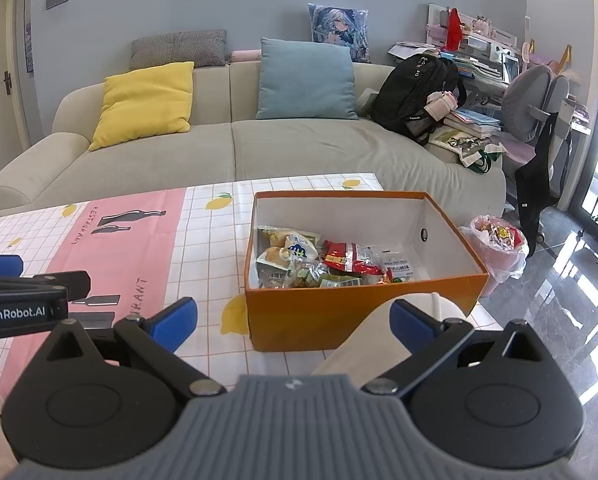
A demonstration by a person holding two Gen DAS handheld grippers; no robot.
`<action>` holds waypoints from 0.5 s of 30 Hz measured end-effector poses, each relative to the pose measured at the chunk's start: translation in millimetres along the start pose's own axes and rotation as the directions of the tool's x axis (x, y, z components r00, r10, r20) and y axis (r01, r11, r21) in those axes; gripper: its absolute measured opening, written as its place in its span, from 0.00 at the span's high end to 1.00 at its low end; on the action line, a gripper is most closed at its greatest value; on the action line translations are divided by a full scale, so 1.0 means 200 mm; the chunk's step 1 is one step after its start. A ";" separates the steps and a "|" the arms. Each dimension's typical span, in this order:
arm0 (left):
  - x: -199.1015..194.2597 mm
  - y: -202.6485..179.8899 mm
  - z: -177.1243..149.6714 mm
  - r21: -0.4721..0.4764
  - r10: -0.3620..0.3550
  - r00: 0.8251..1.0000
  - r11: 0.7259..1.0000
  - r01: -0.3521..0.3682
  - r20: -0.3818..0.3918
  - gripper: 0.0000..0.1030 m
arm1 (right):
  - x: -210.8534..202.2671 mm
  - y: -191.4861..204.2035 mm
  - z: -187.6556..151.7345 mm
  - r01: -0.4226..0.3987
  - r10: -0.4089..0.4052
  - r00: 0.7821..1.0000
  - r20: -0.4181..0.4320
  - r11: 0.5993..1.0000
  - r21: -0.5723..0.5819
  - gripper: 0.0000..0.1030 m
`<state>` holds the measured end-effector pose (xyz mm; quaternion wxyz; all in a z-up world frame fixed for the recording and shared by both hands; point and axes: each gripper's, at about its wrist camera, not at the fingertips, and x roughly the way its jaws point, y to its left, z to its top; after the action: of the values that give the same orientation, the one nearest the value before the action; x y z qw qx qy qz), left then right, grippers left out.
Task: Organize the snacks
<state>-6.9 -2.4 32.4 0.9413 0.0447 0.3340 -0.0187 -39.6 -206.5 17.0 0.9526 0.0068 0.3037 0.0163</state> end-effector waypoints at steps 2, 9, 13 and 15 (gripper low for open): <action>0.00 0.00 0.00 0.000 0.002 1.000 1.000 -0.002 0.000 0.08 | 0.00 0.00 0.00 -0.001 0.001 1.000 0.001 1.000 -0.003 0.03; -0.01 0.00 0.01 -0.003 -0.006 1.000 1.000 0.007 0.002 0.08 | 0.01 0.00 0.00 -0.003 0.003 1.000 -0.005 1.000 -0.003 0.03; -0.02 0.01 0.01 -0.008 -0.018 1.000 1.000 0.018 0.005 0.08 | 0.01 0.00 0.00 -0.003 0.003 1.000 -0.006 1.000 -0.004 0.03; -0.02 0.01 0.01 -0.010 -0.021 1.000 1.000 0.021 0.008 0.08 | 0.01 0.00 0.00 -0.004 0.004 1.000 -0.006 1.000 -0.004 0.03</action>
<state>-8.8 -1.2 37.3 0.9427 0.0366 0.3307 -0.0271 -37.7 -207.1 15.8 0.9516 0.0053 0.3067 0.0189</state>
